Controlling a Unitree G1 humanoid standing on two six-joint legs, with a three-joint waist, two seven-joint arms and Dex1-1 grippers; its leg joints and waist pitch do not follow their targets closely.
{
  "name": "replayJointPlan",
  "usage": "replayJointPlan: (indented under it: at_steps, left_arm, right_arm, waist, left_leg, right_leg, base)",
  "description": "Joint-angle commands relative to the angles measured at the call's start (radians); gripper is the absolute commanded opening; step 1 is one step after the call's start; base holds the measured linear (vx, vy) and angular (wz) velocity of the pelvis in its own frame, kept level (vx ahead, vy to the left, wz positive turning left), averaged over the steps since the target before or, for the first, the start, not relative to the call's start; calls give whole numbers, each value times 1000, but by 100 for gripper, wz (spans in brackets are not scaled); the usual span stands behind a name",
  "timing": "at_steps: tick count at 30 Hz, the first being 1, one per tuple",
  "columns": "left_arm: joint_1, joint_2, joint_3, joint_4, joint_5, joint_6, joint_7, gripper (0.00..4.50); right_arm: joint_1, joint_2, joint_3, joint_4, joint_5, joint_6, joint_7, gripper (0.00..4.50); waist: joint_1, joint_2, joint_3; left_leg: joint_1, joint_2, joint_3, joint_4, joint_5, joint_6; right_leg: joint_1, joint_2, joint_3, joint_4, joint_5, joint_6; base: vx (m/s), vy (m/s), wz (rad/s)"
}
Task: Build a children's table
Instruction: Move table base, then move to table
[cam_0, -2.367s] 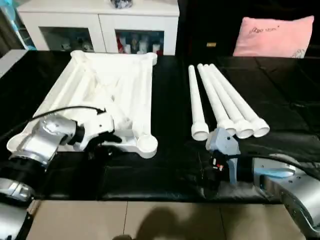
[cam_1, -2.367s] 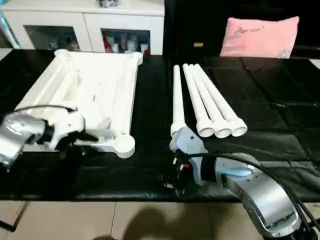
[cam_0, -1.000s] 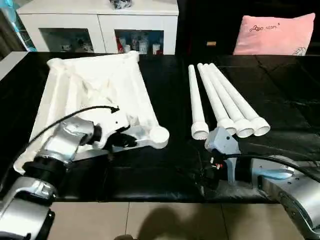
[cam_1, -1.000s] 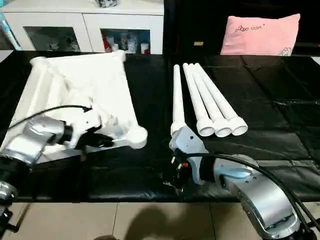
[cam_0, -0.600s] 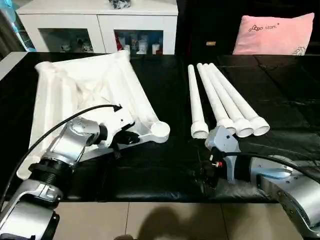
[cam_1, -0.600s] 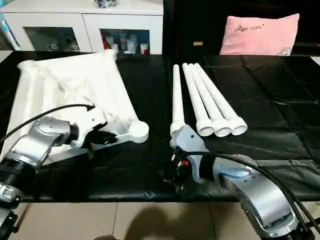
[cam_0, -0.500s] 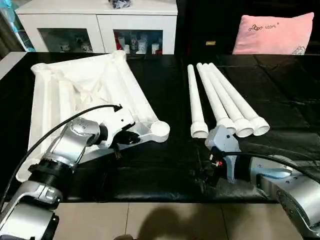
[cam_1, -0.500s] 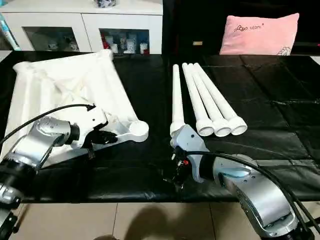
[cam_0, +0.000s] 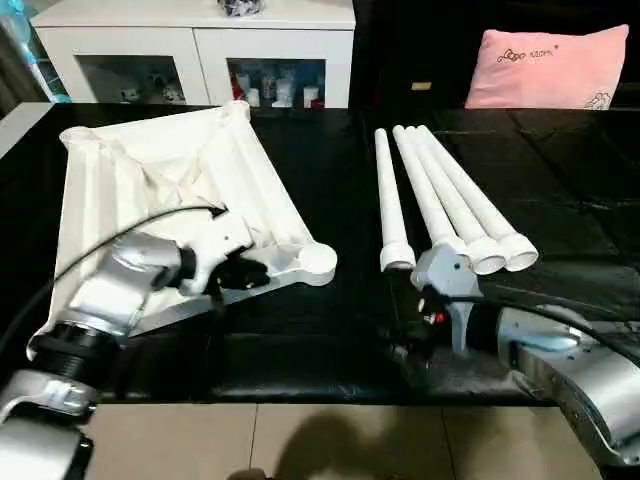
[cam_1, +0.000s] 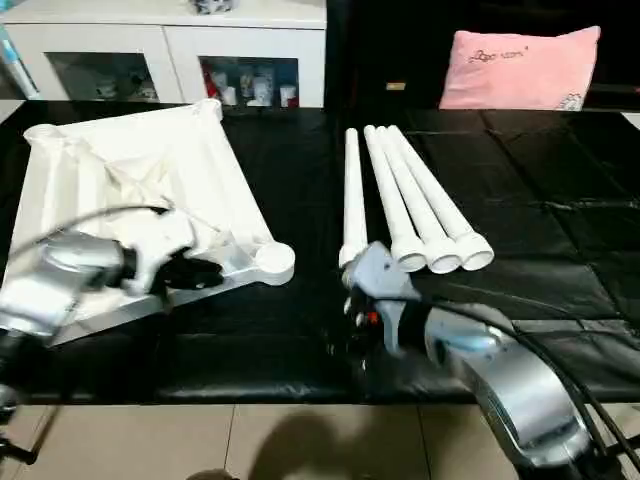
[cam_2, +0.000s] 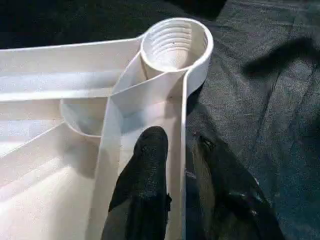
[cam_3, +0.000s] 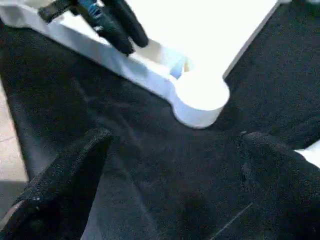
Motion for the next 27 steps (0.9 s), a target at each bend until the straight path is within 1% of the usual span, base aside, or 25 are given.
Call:
replayJointPlan:
  at_steps: [1,3,4,5,7,8,9,10,11,12,13,14,15,16,17,18,19,20,21,22,23,24,25,26,27]
  left_arm:
    - [7,18,40,-60,-29,21,3,138]
    - [13,14,81,-96,-61,41,23,144]
    - [15,11,90,-105,-69,47,28,154]
    - [29,-8,136,-157,-114,84,59,167]
    - [49,-32,177,-213,-152,120,96,180]
    - [73,-58,208,-253,-163,139,145,180]
    - [98,-83,233,-287,-166,149,192,188]
    - [114,-99,248,-308,-167,154,223,199]
    - [135,-121,268,-336,-173,172,258,218]
    - [151,-136,282,-360,-181,194,283,221]
    - [184,-167,302,-406,-182,212,331,224]
    - [201,-184,311,-433,-181,218,359,224]
    - [237,-226,333,-495,-180,227,425,229]
    - [256,-255,348,-533,-179,248,471,249]
    - [265,-272,356,-554,-180,263,496,258]
    - [279,-294,363,-576,-169,253,538,263]
    - [288,-311,368,-587,-158,250,569,266]
    - [308,-346,376,-599,-117,216,656,271]
    - [308,-348,377,-599,-115,214,659,281]
    - [318,-378,393,-601,-100,200,718,281]
    - [318,-378,393,-601,-100,200,718,281]
    - [322,-393,404,-602,-102,200,738,281]
    - [332,-420,423,-614,-93,188,791,281]
    - [332,-420,423,-614,-93,188,791,281]
    - [336,-431,432,-621,-93,189,809,281]
  right_arm:
    - [-39,21,-32,38,-24,-20,-45,450]
    - [-74,45,-45,83,-53,-24,-100,450]
    - [-79,50,-49,92,-58,-22,-112,450]
    - [-100,78,-70,129,-72,-15,-164,450]
    - [-110,108,-95,155,-68,-2,-207,450]
    - [-111,135,-113,161,-54,-6,-226,450]
    - [-110,163,-131,161,-34,-1,-242,450]
    - [-109,181,-142,161,-21,1,-252,450]
    - [-108,210,-158,157,3,4,-262,450]
    - [-108,234,-169,154,19,6,-271,450]
    - [-109,269,-177,154,27,15,-297,450]
    - [-109,286,-182,154,30,17,-312,450]
    - [-111,321,-191,157,28,16,-344,450]
    - [-110,348,-200,156,29,4,-367,450]
    - [-109,363,-206,154,30,-5,-380,450]
    - [-106,367,-201,150,6,-28,-394,450]
    - [-101,363,-193,145,-24,-51,-412,450]
    - [-78,370,-198,130,-62,-105,-453,450]
    - [-77,370,-199,129,-63,-107,-454,450]
    - [-53,365,-205,118,-97,-107,-494,450]
    - [-53,365,-205,118,-97,-107,-494,450]
    - [-44,355,-201,114,-121,-99,-512,450]
    - [-22,346,-198,101,-152,-93,-537,450]
    - [-22,346,-198,101,-152,-93,-537,450]
    - [-12,356,-207,88,-154,-87,-554,450]
  waist:
    - [1,16,-66]
    - [0,15,-66]
    - [-1,15,-65]
    - [-1,17,-66]
    - [-1,20,-67]
    - [-1,19,-69]
    - [0,30,-69]
    - [-3,20,-71]
    - [-1,21,-73]
    - [-1,24,-71]
    - [-3,17,-72]
    - [-3,19,-69]
    - [-4,8,-70]
    - [-6,10,-66]
    - [-5,12,-68]
    - [-5,9,-65]
    - [-4,11,-65]
    - [-4,8,-62]
    - [-2,9,-62]
    - [-3,8,-61]
    - [-4,9,-62]
    - [-6,6,-62]
    - [-8,11,-63]
    - [-9,9,-62]
    - [-8,8,-64]
  left_leg:
    - [-5,84,-30,-79,-40,23]
    - [-5,81,-29,-80,-43,12]
    - [-5,81,-29,-79,-39,7]
    - [-5,80,-28,-79,-37,3]
    - [-5,80,-28,-77,-34,-4]
    - [-5,82,-28,-77,-28,-4]
    - [-6,82,-29,-75,-21,-3]
    - [-11,80,-28,-74,-18,15]
    - [-11,77,-26,-71,-2,28]
    - [-12,77,-26,-72,1,34]
    - [-13,82,-26,-74,9,38]
    - [-11,78,-25,-74,2,42]
    - [-9,81,-23,-75,1,40]
    - [-13,83,-24,-78,2,39]
    - [-10,84,-23,-76,0,37]
    - [-10,79,-21,-77,-6,39]
    - [-11,79,-22,-77,-10,37]
    - [-10,78,-18,-77,-20,30]
    - [-7,77,-18,-77,-22,28]
    - [-8,73,-17,-78,-24,31]
    - [-11,74,-19,-79,-17,28]
    - [-12,72,-20,-79,-19,29]
    - [-12,74,-21,-79,-14,24]
    - [-11,73,-20,-78,-18,25]
    - [-13,72,-21,-78,-18,28]
  right_leg:
    - [61,-117,86,-75,-75,-203]
    - [62,-115,85,-76,-82,-208]
    - [62,-115,85,-75,-79,-211]
    - [62,-115,85,-74,-76,-213]
    - [62,-115,84,-73,-59,-227]
    - [64,-115,85,-69,-40,-228]
    - [63,-115,85,-64,-19,-234]
    - [69,-113,83,-67,5,-233]
    - [70,-113,85,-66,7,-229]
    - [67,-113,84,-69,0,-226]
    - [69,-114,85,-65,-4,-225]
    - [64,-109,81,-75,-41,-213]
    - [65,-108,83,-73,-42,-212]
    - [63,-110,82,-76,-57,-212]
    - [63,-110,83,-74,-62,-209]
    - [59,-107,84,-81,-87,-200]
    - [61,-107,83,-81,-100,-194]
    - [57,-104,84,-89,-136,-167]
    - [54,-103,84,-91,-145,-157]
    - [56,-101,85,-93,-160,-140]
    - [58,-100,84,-91,-158,-133]
    - [59,-99,82,-93,-162,-121]
    - [57,-97,82,-92,-154,-114]
    - [56,-96,82,-94,-152,-112]
    - [58,-99,83,-92,-144,-113]
  base:
    - [0,0,0]
    - [0,0,0]
    - [0,0,0]
    - [0,0,0]
    - [0,0,0]
    - [0,0,0]
    - [0,0,0]
    - [0,0,0]
    - [0,0,0]
    - [0,0,0]
    - [0,0,0]
    - [0,0,0]
    - [0,0,0]
    - [0,0,0]
    - [0,0,0]
    - [0,0,0]
    - [0,0,0]
    - [0,0,0]
    - [0,0,0]
    - [0,0,0]
    - [0,0,0]
    - [0,0,0]
    - [0,0,0]
    - [0,0,0]
    - [0,0,0]
